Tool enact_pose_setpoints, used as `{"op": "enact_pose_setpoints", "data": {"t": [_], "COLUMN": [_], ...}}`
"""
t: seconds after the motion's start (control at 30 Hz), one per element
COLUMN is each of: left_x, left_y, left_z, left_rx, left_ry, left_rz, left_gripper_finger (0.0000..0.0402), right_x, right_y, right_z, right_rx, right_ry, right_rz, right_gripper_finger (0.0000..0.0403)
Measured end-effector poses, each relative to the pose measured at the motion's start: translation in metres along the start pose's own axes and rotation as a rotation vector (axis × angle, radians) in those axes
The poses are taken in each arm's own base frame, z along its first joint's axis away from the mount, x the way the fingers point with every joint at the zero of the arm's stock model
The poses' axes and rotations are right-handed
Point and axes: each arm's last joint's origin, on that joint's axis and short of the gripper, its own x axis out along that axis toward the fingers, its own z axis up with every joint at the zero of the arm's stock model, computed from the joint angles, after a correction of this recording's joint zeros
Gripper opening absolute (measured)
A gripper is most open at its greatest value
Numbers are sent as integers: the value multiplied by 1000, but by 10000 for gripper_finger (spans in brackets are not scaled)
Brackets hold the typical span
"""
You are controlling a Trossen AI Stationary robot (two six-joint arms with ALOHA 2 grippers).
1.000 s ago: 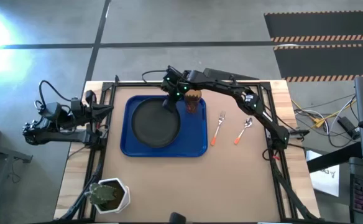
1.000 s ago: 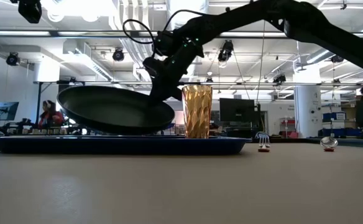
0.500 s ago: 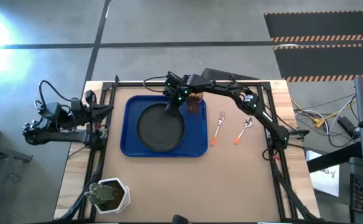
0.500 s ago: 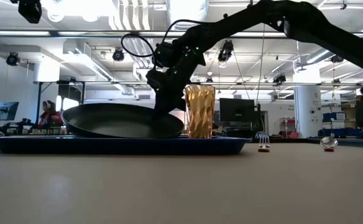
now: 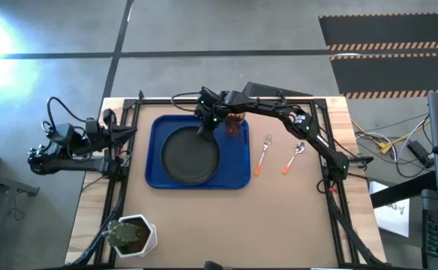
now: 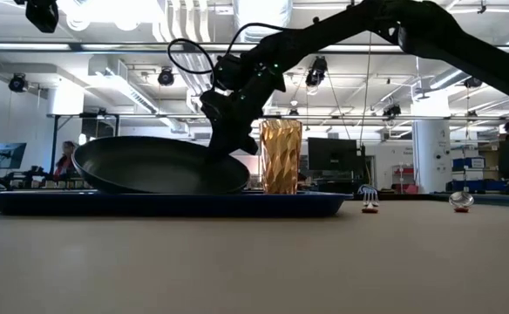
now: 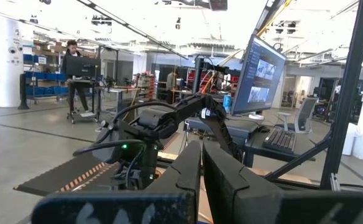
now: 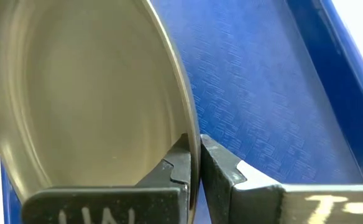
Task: Pick and place plate/cup/fork/spoon on tray
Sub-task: Put the black plate on the bottom left of the orange cup on the blue tray
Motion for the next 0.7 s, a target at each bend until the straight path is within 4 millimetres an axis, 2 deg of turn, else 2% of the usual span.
{"op": "enact_pose_setpoints", "data": {"t": [0.3, 0.7], "left_x": [0, 0], "left_y": [0, 0], "left_z": [0, 0], "left_rx": [0, 0], "left_ry": [0, 0], "left_rz": [0, 0], "left_gripper_finger": [0, 0], "right_x": [0, 2], "right_y": [1, 7], "right_z": [0, 2], "right_rx": [3, -20], "right_ry": [4, -17], "right_rz": [-5, -19], "right_gripper_finger": [23, 106]}}
